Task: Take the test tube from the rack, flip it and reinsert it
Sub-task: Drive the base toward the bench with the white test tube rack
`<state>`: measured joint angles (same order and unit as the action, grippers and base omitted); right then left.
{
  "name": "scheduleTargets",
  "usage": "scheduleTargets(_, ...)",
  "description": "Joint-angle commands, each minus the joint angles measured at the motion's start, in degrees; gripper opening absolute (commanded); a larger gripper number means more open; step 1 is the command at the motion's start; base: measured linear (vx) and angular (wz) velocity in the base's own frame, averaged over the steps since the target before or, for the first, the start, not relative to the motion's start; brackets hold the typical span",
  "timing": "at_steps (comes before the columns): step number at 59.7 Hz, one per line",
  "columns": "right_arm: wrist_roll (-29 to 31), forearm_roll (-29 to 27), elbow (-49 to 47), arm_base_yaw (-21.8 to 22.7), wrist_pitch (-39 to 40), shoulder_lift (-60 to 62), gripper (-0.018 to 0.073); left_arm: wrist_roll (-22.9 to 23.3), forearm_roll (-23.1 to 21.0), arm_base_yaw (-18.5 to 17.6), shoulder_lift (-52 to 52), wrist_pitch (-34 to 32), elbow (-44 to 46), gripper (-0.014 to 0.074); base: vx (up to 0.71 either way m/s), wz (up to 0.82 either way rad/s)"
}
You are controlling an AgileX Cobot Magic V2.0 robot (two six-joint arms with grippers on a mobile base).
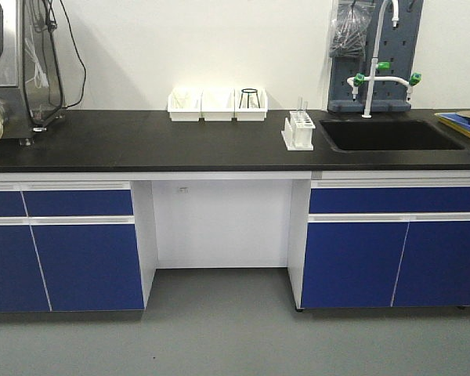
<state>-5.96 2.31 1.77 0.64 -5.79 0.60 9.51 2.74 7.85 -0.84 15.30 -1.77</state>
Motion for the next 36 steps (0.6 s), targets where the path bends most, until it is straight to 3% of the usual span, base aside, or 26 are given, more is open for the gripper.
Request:
scheduleTargets(1,0.4,0.3,0.0,0.0,4.8,0.6,-0.0009,0.0,-0.2,-0.1,-0.2,-4.6,-0.1,-0.0006,0.00,0.00)
scheduleTargets(36,0.4,0.3,0.0,0.0,4.8,0.6,-0.0009,0.0,-0.2,-0.1,-0.2,-4.6,-0.1,-0.0006,0.11,-0.02)
